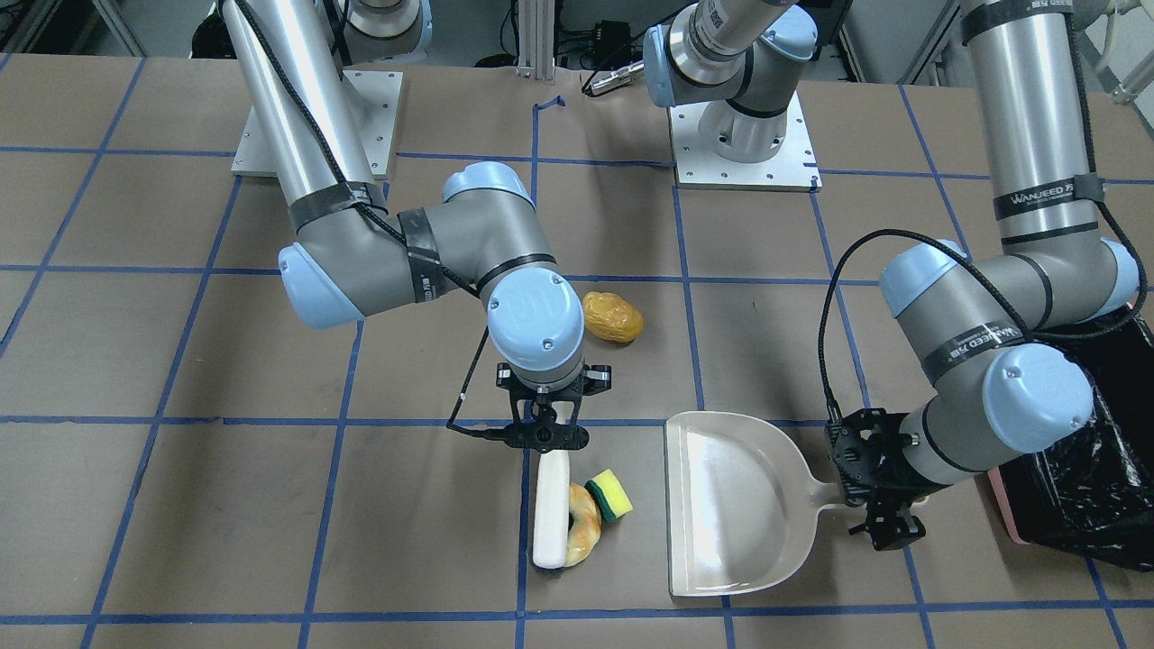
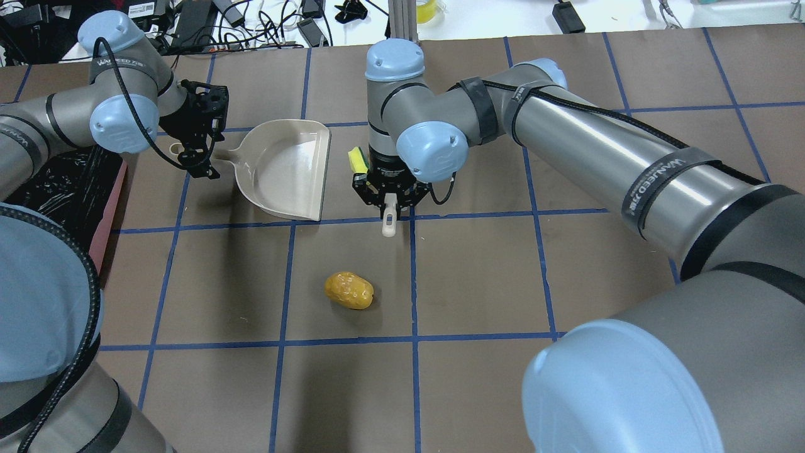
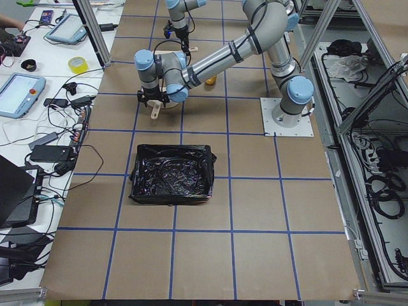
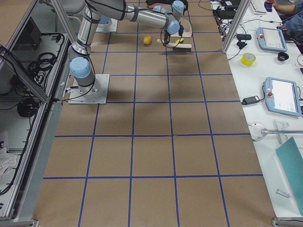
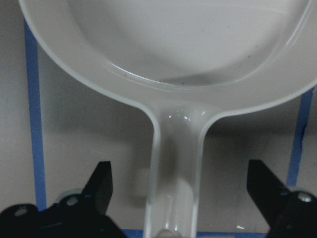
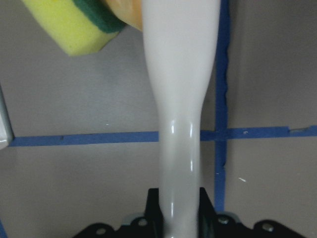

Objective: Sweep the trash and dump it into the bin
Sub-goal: 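Sweep the sponge and bread roll into the dustpan with the right-held brush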

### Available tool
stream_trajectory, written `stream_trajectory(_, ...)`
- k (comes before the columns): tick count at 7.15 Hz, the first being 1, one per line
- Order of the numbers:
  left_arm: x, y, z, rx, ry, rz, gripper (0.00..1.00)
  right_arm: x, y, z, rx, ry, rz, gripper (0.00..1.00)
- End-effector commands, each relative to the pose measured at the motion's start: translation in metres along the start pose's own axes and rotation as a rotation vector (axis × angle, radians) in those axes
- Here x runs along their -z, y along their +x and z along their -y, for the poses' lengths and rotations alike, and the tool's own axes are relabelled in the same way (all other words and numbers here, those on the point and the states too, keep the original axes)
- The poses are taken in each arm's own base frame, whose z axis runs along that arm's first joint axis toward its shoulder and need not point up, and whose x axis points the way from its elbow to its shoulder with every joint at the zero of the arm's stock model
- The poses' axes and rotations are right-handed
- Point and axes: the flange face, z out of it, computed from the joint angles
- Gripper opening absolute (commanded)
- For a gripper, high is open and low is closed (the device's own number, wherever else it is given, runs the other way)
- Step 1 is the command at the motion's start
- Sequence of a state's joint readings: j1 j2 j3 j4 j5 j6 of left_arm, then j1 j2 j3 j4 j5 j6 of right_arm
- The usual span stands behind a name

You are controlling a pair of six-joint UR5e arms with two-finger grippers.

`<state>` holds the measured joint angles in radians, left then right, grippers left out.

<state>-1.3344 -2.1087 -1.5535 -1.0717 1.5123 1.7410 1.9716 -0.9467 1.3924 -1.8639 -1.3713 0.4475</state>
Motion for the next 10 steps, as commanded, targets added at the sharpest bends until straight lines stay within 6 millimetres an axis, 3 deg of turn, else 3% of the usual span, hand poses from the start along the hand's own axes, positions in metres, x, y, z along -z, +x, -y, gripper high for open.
stream_trajectory(1,0.001,0.004,0.000,0.002,0.001,-0.006,0.16,-0.001,-0.052,0.003,0.004,-0.014,0.096,0.00)
stream_trajectory(2,0.000,0.007,0.000,0.002,0.002,-0.010,0.05,-0.004,-0.073,0.001,0.011,-0.033,0.145,0.00)
stream_trajectory(4,0.004,0.007,0.001,0.002,0.000,-0.003,0.00,0.027,-0.109,-0.011,-0.006,-0.050,0.271,0.00)
stream_trajectory(6,0.004,0.007,0.001,0.002,0.002,-0.003,0.00,0.040,-0.112,-0.012,-0.013,-0.050,0.294,0.00)
stream_trajectory(7,0.005,0.007,0.001,0.002,0.002,-0.003,0.00,0.048,-0.100,-0.008,-0.022,-0.031,0.258,0.00)
stream_trajectory(8,0.005,0.008,0.001,-0.006,0.002,-0.003,0.00,0.054,-0.078,-0.011,-0.024,0.017,0.062,0.00)
stream_trajectory(9,0.010,0.015,-0.006,-0.015,0.002,-0.008,0.00,0.072,-0.061,-0.025,0.010,0.031,-0.052,0.00)
stream_trajectory(10,0.007,0.035,-0.032,0.006,0.013,-0.045,0.00,0.085,-0.047,-0.033,-0.004,0.012,-0.090,0.00)
